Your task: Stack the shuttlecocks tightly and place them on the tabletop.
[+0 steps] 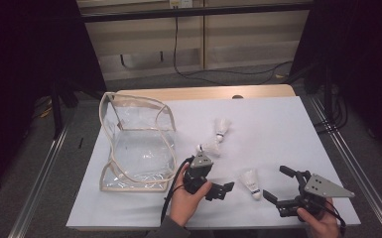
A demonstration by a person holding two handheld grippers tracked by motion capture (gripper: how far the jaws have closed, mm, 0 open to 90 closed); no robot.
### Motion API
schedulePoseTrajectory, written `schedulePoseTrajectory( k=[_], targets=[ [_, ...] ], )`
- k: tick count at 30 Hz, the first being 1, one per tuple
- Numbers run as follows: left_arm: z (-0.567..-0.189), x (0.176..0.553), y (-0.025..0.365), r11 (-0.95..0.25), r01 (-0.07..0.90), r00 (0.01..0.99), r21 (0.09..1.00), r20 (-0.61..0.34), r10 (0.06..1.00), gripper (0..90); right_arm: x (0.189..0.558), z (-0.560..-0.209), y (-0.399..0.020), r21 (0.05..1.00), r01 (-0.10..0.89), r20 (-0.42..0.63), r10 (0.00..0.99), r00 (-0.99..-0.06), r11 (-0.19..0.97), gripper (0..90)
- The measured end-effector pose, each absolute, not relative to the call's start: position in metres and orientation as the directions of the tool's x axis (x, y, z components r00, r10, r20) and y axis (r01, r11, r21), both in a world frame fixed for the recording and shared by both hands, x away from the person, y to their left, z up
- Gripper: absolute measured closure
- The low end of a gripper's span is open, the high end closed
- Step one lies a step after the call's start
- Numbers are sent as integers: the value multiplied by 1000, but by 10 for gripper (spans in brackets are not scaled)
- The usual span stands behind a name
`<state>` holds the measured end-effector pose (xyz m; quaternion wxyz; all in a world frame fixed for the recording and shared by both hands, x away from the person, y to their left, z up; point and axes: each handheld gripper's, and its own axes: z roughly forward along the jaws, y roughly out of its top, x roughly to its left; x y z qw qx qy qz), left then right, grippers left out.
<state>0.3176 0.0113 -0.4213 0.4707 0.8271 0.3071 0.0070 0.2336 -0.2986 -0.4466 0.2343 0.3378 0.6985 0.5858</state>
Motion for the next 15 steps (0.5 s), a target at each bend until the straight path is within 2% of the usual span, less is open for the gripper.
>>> schedulePoseTrajectory(
  k=[15],
  targets=[
    [-424, 306, 15, -381, 481, 834, 790, -278, 477, 43, 234, -447, -298, 977, 193, 63, 745, -664, 90, 13]
  ],
)
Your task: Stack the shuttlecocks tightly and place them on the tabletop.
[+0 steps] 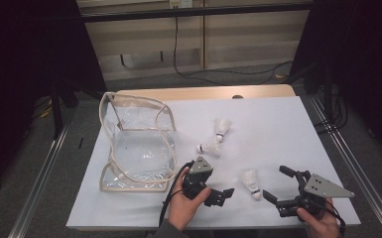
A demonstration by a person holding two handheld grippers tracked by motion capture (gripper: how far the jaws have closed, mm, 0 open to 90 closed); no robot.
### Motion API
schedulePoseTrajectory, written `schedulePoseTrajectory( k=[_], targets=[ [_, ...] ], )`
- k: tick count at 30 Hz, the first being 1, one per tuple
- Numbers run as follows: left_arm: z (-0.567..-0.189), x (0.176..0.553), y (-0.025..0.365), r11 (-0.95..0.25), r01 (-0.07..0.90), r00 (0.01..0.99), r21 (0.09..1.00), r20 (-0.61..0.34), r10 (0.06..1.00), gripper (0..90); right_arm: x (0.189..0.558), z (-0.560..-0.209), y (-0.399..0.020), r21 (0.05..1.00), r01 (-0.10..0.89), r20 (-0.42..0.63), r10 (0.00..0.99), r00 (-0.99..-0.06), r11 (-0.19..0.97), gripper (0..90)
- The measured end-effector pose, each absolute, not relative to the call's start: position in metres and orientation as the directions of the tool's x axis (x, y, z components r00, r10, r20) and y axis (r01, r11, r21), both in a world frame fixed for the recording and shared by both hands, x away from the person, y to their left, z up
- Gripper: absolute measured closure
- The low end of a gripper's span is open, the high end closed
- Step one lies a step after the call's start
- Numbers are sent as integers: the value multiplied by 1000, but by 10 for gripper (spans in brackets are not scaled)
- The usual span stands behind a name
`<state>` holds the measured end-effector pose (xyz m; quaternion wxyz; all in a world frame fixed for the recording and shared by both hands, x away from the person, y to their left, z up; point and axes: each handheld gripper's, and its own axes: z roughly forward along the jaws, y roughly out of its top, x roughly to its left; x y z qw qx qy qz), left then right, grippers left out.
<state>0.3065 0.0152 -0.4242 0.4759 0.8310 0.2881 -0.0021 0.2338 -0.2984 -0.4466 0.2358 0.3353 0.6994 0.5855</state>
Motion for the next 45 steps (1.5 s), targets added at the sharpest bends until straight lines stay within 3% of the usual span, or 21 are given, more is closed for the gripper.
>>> schedulePoseTrajectory(
  k=[45],
  targets=[
    [-425, 286, 50, -390, 431, 883, 814, -290, 369, 40, 233, -447, -295, 975, 191, 49, 740, -671, 110, 13]
  ],
)
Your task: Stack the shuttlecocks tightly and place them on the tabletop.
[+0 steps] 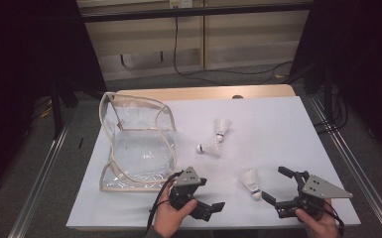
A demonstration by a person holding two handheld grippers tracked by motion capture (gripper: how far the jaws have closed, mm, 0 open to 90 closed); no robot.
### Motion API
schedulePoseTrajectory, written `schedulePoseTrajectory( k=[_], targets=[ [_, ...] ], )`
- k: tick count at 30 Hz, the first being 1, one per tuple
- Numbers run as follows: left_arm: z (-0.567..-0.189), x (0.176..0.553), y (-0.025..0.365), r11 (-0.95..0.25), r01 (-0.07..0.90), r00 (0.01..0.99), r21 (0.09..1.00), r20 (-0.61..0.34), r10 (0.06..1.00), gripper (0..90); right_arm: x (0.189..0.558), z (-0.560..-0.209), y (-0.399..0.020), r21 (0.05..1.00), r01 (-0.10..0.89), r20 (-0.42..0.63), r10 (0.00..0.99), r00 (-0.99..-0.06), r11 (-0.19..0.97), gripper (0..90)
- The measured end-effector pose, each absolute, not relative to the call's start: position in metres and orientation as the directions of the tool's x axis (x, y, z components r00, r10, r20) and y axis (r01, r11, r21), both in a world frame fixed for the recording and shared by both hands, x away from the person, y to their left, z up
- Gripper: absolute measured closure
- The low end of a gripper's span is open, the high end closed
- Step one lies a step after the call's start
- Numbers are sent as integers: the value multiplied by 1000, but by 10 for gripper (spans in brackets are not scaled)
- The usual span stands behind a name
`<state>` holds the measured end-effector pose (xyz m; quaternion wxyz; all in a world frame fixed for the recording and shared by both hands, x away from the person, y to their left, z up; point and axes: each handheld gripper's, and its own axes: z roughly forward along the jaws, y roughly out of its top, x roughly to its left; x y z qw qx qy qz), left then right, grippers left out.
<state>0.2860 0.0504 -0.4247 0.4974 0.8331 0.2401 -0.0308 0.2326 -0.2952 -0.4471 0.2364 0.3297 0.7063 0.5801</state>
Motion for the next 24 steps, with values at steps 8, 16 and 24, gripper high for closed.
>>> schedulePoseTrajectory(
  k=[8, 16, 24],
  targets=[
    [-425, 285, 60, -391, 426, 887, 816, -292, 357, 40, 233, -448, -295, 975, 190, 45, 740, -671, 113, 13],
    [-425, 283, 66, -401, 417, 894, 816, -287, 345, 40, 233, -448, -295, 975, 191, 45, 739, -672, 114, 13],
    [-423, 281, 76, -392, 408, 898, 824, -286, 334, 40, 234, -448, -295, 975, 190, 43, 738, -673, 117, 13]
  ],
)
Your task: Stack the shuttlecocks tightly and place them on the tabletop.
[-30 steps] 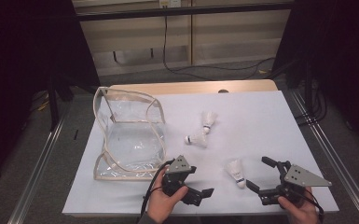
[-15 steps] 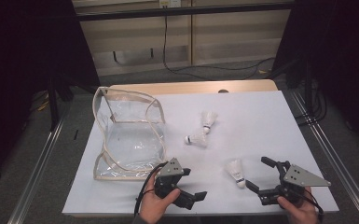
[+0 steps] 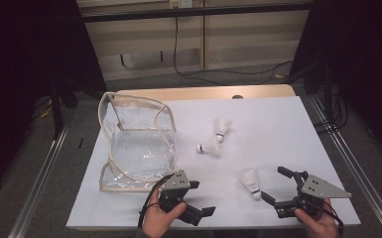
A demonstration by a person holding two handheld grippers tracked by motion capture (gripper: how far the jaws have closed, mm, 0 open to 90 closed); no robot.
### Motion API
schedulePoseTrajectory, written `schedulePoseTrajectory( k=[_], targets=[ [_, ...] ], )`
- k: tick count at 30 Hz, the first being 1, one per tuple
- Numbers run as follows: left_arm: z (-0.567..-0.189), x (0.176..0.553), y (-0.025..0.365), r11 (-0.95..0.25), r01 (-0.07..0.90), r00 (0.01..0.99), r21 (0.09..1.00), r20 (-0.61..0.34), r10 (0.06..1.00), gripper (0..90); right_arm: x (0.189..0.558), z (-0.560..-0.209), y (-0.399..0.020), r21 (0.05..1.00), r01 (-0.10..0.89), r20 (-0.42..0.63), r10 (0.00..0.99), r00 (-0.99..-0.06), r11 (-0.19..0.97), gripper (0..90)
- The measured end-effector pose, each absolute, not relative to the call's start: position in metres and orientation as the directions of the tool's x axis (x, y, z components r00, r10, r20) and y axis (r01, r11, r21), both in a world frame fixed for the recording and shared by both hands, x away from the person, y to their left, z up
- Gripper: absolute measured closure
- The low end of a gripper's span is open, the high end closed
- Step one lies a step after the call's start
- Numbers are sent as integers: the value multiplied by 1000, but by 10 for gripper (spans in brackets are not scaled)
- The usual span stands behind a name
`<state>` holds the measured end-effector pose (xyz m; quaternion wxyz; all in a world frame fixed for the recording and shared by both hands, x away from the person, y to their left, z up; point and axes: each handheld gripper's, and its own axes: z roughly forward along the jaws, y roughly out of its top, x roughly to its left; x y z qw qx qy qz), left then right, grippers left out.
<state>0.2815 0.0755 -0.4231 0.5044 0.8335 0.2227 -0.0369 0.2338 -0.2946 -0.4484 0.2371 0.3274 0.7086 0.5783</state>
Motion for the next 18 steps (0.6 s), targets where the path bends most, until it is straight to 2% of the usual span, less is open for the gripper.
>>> schedulePoseTrajectory(
  k=[18],
  targets=[
    [-416, 281, 96, -366, 413, 892, 834, -289, 347, 37, 234, -449, -293, 974, 194, 45, 739, -672, 118, 14]
  ],
)
